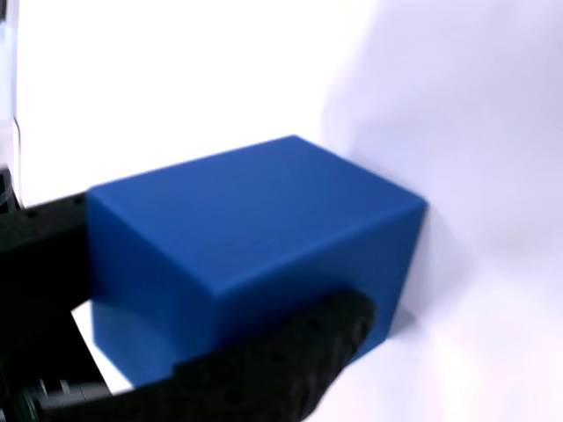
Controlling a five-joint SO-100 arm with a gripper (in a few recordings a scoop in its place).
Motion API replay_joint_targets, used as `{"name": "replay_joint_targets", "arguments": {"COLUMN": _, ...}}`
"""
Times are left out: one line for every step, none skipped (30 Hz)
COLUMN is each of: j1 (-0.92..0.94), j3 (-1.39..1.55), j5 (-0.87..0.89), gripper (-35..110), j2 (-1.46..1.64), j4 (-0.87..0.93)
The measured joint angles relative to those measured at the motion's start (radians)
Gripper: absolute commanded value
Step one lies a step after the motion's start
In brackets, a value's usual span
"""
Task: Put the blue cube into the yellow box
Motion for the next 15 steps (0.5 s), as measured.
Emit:
{"name": "replay_joint_targets", "arguments": {"j1": 0.011, "j3": 0.000, "j5": -0.021, "gripper": 15, "j2": 0.002, "j4": 0.012}}
{"name": "replay_joint_targets", "arguments": {"j1": 0.025, "j3": -0.006, "j5": -0.044, "gripper": 15, "j2": 0.009, "j4": 0.031}}
{"name": "replay_joint_targets", "arguments": {"j1": 0.040, "j3": -0.011, "j5": -0.060, "gripper": 15, "j2": 0.018, "j4": 0.035}}
{"name": "replay_joint_targets", "arguments": {"j1": 0.057, "j3": -0.021, "j5": -0.087, "gripper": 15, "j2": 0.028, "j4": 0.044}}
{"name": "replay_joint_targets", "arguments": {"j1": 0.074, "j3": -0.040, "j5": -0.109, "gripper": 15, "j2": 0.037, "j4": 0.067}}
{"name": "replay_joint_targets", "arguments": {"j1": 0.092, "j3": -0.058, "j5": -0.124, "gripper": 15, "j2": 0.049, "j4": 0.083}}
{"name": "replay_joint_targets", "arguments": {"j1": 0.109, "j3": -0.077, "j5": -0.155, "gripper": 15, "j2": 0.063, "j4": 0.097}}
{"name": "replay_joint_targets", "arguments": {"j1": 0.127, "j3": -0.097, "j5": -0.178, "gripper": 14, "j2": 0.077, "j4": 0.114}}
{"name": "replay_joint_targets", "arguments": {"j1": 0.146, "j3": -0.115, "j5": -0.193, "gripper": 14, "j2": 0.091, "j4": 0.129}}
{"name": "replay_joint_targets", "arguments": {"j1": 0.163, "j3": -0.130, "j5": -0.216, "gripper": 14, "j2": 0.103, "j4": 0.144}}
{"name": "replay_joint_targets", "arguments": {"j1": 0.183, "j3": -0.143, "j5": -0.238, "gripper": 14, "j2": 0.120, "j4": 0.156}}
{"name": "replay_joint_targets", "arguments": {"j1": 0.204, "j3": -0.153, "j5": -0.259, "gripper": 15, "j2": 0.140, "j4": 0.170}}
{"name": "replay_joint_targets", "arguments": {"j1": 0.227, "j3": -0.163, "j5": -0.284, "gripper": 15, "j2": 0.161, "j4": 0.186}}
{"name": "replay_joint_targets", "arguments": {"j1": 0.250, "j3": -0.167, "j5": -0.305, "gripper": 15, "j2": 0.184, "j4": 0.196}}
{"name": "replay_joint_targets", "arguments": {"j1": 0.273, "j3": -0.169, "j5": -0.331, "gripper": 15, "j2": 0.210, "j4": 0.207}}
